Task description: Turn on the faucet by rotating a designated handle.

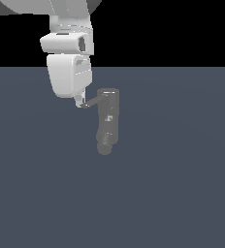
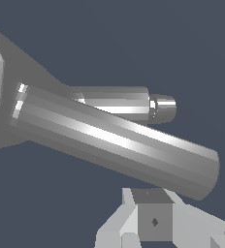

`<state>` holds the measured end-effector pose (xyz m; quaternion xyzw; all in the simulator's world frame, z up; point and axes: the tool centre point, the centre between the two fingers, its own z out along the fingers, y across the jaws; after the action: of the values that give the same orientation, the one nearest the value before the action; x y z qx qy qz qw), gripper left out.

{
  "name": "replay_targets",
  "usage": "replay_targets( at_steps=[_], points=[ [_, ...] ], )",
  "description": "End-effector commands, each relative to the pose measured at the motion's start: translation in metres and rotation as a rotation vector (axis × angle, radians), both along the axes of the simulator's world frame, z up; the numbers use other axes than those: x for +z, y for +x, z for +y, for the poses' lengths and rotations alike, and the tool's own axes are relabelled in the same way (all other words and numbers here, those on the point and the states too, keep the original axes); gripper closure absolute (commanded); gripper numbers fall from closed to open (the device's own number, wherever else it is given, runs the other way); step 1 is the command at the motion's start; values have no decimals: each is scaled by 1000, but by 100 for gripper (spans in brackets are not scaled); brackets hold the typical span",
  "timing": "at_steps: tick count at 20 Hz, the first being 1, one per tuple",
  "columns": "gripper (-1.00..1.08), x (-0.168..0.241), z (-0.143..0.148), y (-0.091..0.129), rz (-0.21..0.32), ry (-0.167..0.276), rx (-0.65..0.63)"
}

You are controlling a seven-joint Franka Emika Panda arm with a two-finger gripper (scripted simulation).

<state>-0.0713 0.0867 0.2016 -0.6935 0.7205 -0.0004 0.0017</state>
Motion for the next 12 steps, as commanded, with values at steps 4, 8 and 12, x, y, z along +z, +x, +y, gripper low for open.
replay_targets(
  at_steps=[4, 8, 12],
  points=[
    [108, 0, -14, -14, 3, -2, -3],
    [108, 0, -14, -16, 1, 0, 2],
    [108, 0, -35, -17, 1, -1, 2]
  ],
)
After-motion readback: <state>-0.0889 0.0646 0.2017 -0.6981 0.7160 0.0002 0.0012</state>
